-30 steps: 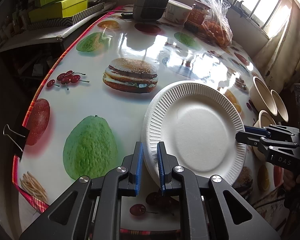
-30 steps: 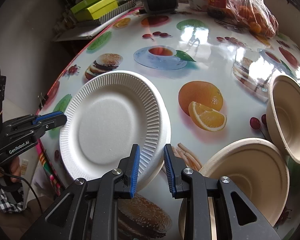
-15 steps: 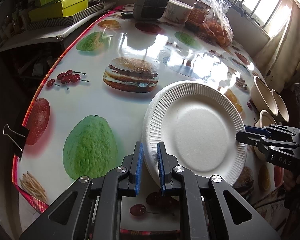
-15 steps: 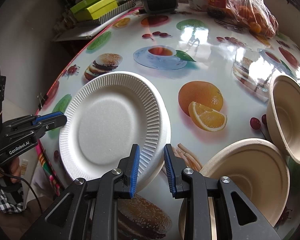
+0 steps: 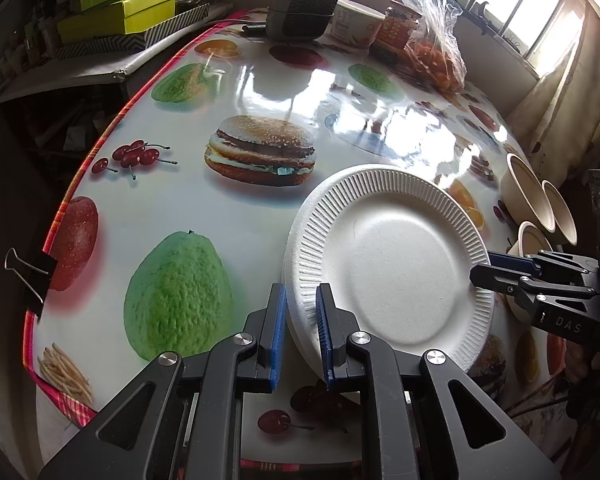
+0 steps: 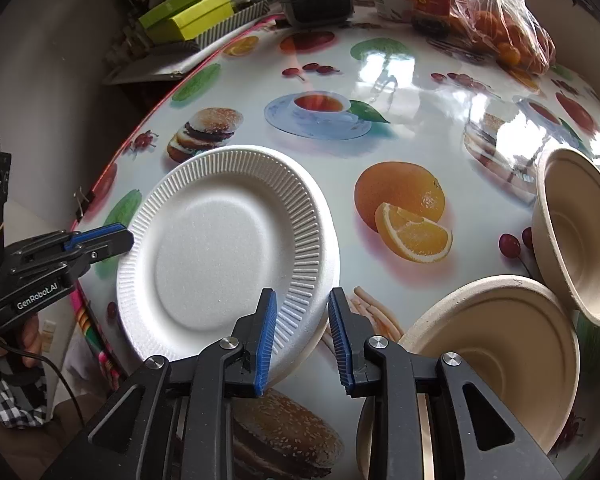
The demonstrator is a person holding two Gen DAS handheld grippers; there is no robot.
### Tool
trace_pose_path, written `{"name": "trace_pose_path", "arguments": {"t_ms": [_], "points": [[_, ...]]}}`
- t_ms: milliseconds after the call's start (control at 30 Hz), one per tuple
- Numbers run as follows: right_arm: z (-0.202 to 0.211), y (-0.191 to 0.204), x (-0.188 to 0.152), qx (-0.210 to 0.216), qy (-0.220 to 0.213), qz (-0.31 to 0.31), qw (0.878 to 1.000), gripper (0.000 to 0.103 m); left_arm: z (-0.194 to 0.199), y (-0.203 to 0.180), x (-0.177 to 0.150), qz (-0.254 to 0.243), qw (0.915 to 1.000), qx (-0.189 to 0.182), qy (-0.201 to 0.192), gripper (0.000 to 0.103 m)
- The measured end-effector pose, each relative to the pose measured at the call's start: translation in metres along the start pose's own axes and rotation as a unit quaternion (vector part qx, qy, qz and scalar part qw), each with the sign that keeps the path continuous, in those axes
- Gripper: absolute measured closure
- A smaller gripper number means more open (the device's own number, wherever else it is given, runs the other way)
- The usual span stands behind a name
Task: Organize plates and bowls
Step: 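Open both tools and release the plate onto the stack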
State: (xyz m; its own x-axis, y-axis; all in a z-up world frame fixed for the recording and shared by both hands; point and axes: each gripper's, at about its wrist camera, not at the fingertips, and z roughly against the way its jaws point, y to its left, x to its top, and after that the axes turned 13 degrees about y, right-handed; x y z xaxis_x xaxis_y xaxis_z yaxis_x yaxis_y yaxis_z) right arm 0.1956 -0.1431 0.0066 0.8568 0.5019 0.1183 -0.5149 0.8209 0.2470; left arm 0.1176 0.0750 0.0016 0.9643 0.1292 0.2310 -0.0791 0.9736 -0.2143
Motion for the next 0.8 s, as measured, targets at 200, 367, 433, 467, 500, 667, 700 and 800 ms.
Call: {"name": "trace_pose_path", "arguments": {"t_ms": [200, 367, 433, 467, 500, 667, 700, 800], "points": [[0.0009, -0.0012, -0.0002, 0.003, -0.003, -0.001, 1.0, 0.074, -0.0003, -0.0003, -0.0001, 0.0, 1.0, 0.002, 0.001, 0.087], [0.0009, -0.001, -0.0004, 0.005, -0.004, -0.001, 1.0, 0.072, 0.0001, -0.0013, 0.0, -0.001, 1.0, 0.005, 0.0, 0.086], [0.0008, -0.0007, -0.0007, 0.005, -0.005, -0.001, 1.0, 0.072, 0.0006, -0.0018, -0.0002, -0.003, 1.0, 0.005, -0.001, 0.085], [0.0008, -0.0008, -0.0008, 0.005, -0.005, -0.001, 1.0, 0.072, 0.001, -0.0023, -0.0005, -0.003, 1.0, 0.005, -0.002, 0.083], [0.0009, -0.0009, -0.0008, 0.005, -0.005, -0.001, 1.0, 0.071, 0.0016, -0.0024, -0.0007, -0.004, 1.0, 0.004, -0.003, 0.083], [0.003, -0.0005, -0.0018, 0.004, -0.009, -0.003, 1.0, 0.064, 0.0041, -0.0041, -0.0009, -0.006, 0.9999, 0.007, -0.007, 0.077], [0.0033, -0.0006, -0.0019, 0.004, -0.01, -0.004, 1.0, 0.064, 0.0045, -0.0047, -0.0011, -0.005, 0.9999, 0.008, -0.009, 0.075], [0.0045, -0.0003, -0.0029, 0.002, -0.012, -0.005, 1.0, 0.061, 0.0061, -0.0059, -0.0017, -0.008, 0.9998, 0.01, -0.014, 0.068]]}}
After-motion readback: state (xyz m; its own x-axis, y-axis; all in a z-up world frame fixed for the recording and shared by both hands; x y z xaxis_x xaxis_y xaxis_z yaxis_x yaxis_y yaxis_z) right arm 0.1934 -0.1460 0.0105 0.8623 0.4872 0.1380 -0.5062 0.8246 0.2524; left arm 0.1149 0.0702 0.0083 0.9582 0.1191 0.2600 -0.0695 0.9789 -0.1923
